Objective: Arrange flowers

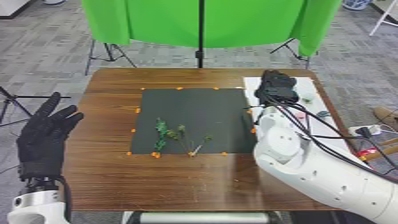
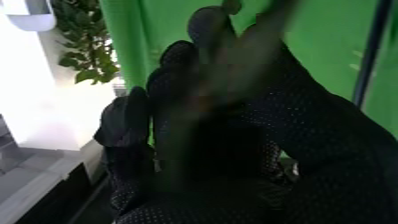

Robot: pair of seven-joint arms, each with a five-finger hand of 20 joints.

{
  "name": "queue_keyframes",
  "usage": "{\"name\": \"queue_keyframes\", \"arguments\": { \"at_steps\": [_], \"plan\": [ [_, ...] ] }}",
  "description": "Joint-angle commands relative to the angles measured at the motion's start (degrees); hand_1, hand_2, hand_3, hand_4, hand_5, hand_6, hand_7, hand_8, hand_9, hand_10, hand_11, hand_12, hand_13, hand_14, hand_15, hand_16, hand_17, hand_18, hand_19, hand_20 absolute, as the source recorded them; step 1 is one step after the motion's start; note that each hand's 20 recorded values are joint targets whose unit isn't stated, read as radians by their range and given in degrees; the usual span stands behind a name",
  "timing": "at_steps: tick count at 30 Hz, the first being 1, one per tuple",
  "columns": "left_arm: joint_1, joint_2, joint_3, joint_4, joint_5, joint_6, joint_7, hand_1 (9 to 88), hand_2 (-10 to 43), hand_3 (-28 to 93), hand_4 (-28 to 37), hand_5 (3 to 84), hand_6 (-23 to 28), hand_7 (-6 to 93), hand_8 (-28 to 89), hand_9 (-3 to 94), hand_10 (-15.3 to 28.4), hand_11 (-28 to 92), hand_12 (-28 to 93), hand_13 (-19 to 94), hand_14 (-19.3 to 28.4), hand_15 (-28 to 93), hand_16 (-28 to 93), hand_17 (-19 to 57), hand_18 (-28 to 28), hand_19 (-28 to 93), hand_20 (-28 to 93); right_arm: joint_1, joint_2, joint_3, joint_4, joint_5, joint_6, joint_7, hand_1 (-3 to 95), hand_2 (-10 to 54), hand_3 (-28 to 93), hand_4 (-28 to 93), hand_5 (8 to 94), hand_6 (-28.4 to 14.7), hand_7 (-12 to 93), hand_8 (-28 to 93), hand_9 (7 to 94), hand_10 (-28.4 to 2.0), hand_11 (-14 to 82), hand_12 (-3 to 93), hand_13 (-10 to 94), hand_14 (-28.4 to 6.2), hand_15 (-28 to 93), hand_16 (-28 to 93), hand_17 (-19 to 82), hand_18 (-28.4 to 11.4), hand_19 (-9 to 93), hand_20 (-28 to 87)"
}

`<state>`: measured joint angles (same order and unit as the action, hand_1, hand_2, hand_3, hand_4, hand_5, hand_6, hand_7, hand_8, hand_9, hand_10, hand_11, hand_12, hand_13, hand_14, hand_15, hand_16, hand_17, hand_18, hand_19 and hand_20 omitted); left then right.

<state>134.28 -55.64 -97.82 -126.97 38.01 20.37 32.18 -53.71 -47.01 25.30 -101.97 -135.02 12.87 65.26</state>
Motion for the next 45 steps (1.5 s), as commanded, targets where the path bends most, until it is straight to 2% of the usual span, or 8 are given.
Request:
{"name": "queue_keyframes", "arguments": {
  "at_steps": [1, 10, 17, 26, 35, 39, 41, 45],
  "plan": [
    [1.55, -0.09, -0.25, -0.1, -0.06, 0.16, -0.1, 21.0, 9.6, 76, -28.3, 34.8, 7.7, 9.9, -7, 34.0, 19.3, 30, 15, 23, 24.3, 56, -6, -9.5, 20.7, 45, 30, -4.48, -0.68, 2.37, -5.95, -2.86, 1.37, -1.13, 59.6, -9.5, 77, -28, 92.3, -8.8, 18, 13, 59.7, -18.6, 48.9, 28.3, 54, -10.4, 85, 19, 34, -23.8, 93, 42],
    [1.39, 0.05, 0.04, 0.03, -0.06, 0.14, 0.02, 21.1, 9.6, 76, -28.3, 34.8, 7.7, 9.9, -7, 34.0, 19.3, 30, 15, 23, 24.3, 56, -6, -9.5, 20.7, 45, 30, -10.14, -5.18, 4.09, -8.08, -2.13, 0.04, -0.38, 59.6, -9.5, 78, -28, 92.3, -8.9, 18, 15, 60.2, -19.3, 48.4, 28.7, 55, -10.9, 86, 19, 34, -24.1, 93, 44],
    [0.46, -0.73, 0.28, 0.23, 0.73, -0.75, -1.31, 21.2, 9.6, 76, -28.3, 34.9, 7.7, 10.0, -7, 34.0, 19.3, 30, 15, 23, 24.4, 56, -6, -9.5, 20.7, 45, 30, -13.7, -11.14, 3.43, -2.76, 0.65, -2.93, 0.75, 59.2, -9.5, 78, -28, 92.2, -8.6, 18, 15, 60.4, -19.4, 48.4, 28.8, 55, -11.2, 86, 19, 34, -24.2, 93, 46],
    [0.79, -1.14, -0.12, -0.07, 1.08, -0.75, -2.07, 21.4, 9.6, 76, -28.1, 35.0, 7.7, 10.1, -7, 34.0, 19.3, 30, 15, 23, 24.3, 56, -6, -9.5, 20.7, 45, 30, -15.69, -12.45, 4.2, -0.18, 2.86, -7.24, 3.22, 55.6, -9.5, 80, -28, 92.4, -6.0, 18, 16, 62.2, -18.9, 48.8, 28.4, 58, -13.0, 86, 17, 36, -24.8, 93, 49],
    [0.91, -1.34, -0.21, -0.15, 1.22, -0.88, -2.4, 21.9, 9.5, 76, -27.3, 35.1, 7.8, 10.2, -8, 34.0, 19.2, 30, 15, 23, 24.3, 56, -6, -9.5, 20.7, 45, 30, -17.56, -12.67, 5.87, -1.16, 2.77, -7.41, 3.38, 51.4, -9.5, 80, -28, 93.1, -5.8, 19, 16, 64.9, -19.3, 49.0, 28.2, 62, -16.1, 86, 15, 39, -25.4, 93, 53],
    [1.45, -0.94, -0.47, -0.42, 0.8, -0.25, -1.73, 22.2, 9.4, 76, -26.8, 35.1, 7.8, 10.1, -8, 34.0, 19.2, 30, 15, 23, 24.3, 56, -6, -9.4, 20.6, 45, 30, -19.55, -11.98, 7.63, -3.72, 2.45, -10.6, 1.23, 43.0, -9.3, 79, -27, 93.6, -4.5, 22, 7, 65.3, -22.2, 56.2, 19.9, 63, -17.3, 87, 11, 39, -26.2, 93, 54],
    [1.65, -0.98, -0.75, -0.57, 0.9, -0.07, -2.11, 22.4, 9.3, 76, -26.5, 35.1, 7.9, 10.1, -8, 34.0, 19.2, 30, 15, 23, 24.3, 56, -6, -9.4, 20.7, 45, 30, -20.37, -11.45, 8.6, -5.21, 3.28, -11.17, 0.63, 37.8, -7.8, 79, -25, 93.6, -4.5, 23, -8, 65.1, -22.9, 55.8, 19.1, 63, -18.0, 86, 12, 39, -26.6, 93, 54],
    [2.17, -0.59, -0.66, -0.75, 0.45, 0.34, -1.46, 23.0, 9.2, 76, -25.8, 35.1, 7.9, 10.1, -8, 34.0, 19.2, 30, 15, 23, 24.3, 56, -6, -9.4, 20.6, 45, 30, -19.92, -9.81, 8.46, -6.42, 2.17, -10.1, -0.33, 34.5, -7.3, 76, -25, 93.2, -5.1, 19, -11, 64.7, -23.6, 53.7, 18.4, 61, -19.1, 86, 12, 37, -27.5, 93, 54]
  ]
}}
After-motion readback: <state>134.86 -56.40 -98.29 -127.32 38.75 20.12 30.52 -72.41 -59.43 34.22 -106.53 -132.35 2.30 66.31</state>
